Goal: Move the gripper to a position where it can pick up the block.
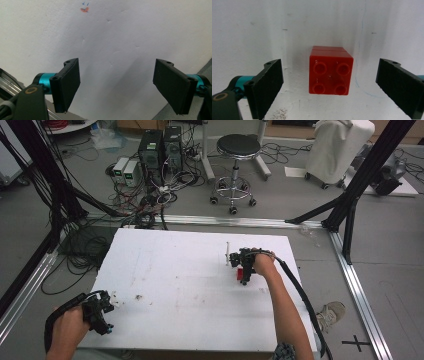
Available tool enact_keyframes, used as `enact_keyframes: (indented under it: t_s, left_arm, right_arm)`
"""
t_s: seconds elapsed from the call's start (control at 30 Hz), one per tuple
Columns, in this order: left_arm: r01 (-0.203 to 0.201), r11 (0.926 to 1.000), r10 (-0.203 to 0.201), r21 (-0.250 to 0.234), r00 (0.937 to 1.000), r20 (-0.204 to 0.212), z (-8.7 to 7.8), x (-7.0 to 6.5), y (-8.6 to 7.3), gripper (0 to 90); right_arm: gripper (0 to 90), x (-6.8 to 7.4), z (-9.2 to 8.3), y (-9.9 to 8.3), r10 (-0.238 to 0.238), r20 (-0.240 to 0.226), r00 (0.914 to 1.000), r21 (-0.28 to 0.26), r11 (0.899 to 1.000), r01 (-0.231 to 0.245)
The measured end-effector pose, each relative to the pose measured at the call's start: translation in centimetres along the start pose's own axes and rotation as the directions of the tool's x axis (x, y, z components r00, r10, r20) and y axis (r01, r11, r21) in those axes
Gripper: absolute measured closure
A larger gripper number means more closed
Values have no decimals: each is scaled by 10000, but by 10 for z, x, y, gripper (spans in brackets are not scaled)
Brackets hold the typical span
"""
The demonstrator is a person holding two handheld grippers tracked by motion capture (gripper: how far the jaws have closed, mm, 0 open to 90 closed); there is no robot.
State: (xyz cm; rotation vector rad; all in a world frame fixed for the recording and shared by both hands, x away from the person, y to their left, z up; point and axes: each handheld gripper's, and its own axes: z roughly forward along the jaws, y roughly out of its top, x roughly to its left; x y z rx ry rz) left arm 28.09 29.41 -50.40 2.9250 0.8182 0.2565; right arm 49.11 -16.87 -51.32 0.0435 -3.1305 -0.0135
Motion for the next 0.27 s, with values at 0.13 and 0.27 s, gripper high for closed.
enact_keyframes:
  t_s: [0.13, 0.27]
  left_arm:
    - [6, 10000, -6, -1, 10000, 9, 0, 0, 0, 220]
    - [-2, 10000, 2, -25, 10000, 30, 1, 1, 0, 221]
  right_arm:
    - [68, 0, 0, 0, -108, 1, 9999, -46, 9999, 108]
    - [68, 2, -2, -1, 55, -51, 10000, -46, 10000, -55]
